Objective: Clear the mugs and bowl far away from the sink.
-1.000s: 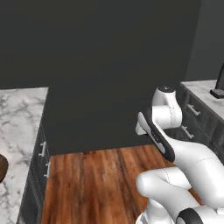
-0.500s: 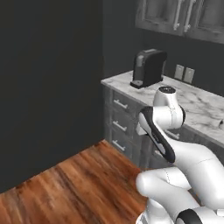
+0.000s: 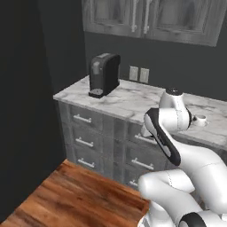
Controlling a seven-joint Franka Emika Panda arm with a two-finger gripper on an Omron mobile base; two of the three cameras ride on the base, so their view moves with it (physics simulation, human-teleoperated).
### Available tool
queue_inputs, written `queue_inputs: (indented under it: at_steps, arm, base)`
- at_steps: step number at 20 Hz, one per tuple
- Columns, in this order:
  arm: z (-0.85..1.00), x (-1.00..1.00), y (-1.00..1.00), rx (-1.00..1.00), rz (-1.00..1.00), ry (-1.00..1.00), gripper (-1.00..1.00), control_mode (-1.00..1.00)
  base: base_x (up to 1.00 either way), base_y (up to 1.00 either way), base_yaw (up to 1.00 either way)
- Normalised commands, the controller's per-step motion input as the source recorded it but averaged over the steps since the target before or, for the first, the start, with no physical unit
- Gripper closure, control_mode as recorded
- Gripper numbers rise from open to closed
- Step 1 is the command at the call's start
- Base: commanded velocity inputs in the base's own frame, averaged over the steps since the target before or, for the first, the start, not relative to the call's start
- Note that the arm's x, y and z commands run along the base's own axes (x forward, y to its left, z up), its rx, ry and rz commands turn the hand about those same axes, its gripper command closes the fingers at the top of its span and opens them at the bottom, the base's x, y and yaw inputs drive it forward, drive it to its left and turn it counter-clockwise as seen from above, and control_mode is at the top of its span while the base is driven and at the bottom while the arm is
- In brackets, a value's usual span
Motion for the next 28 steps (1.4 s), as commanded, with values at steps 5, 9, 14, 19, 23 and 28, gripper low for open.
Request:
queue_inputs:
  at_steps: [5,9,14,19,23,28]
  arm:
    - [0.0,0.0,0.0,0.0,0.0,0.0,1.0,1.0]
    - [0.0,0.0,0.0,0.0,0.0,0.0,1.0,1.0]
    - [0.0,0.0,0.0,0.0,0.0,0.0,1.0,1.0]
    - [0.0,0.0,0.0,0.0,0.0,0.0,1.0,1.0]
    - [0.0,0.0,0.0,0.0,0.0,0.0,1.0,1.0]
    - [0.0,0.0,0.0,0.0,0.0,0.0,1.0,1.0]
  base:
    - [0.69,0.48,-0.54]
    - [0.4,0.0,-0.58]
    - [0.52,0.11,-0.47]
    - [0.58,0.23,-0.33]
    - [0.52,0.29,-0.3]
    - [0.3,0.46,-0.24]
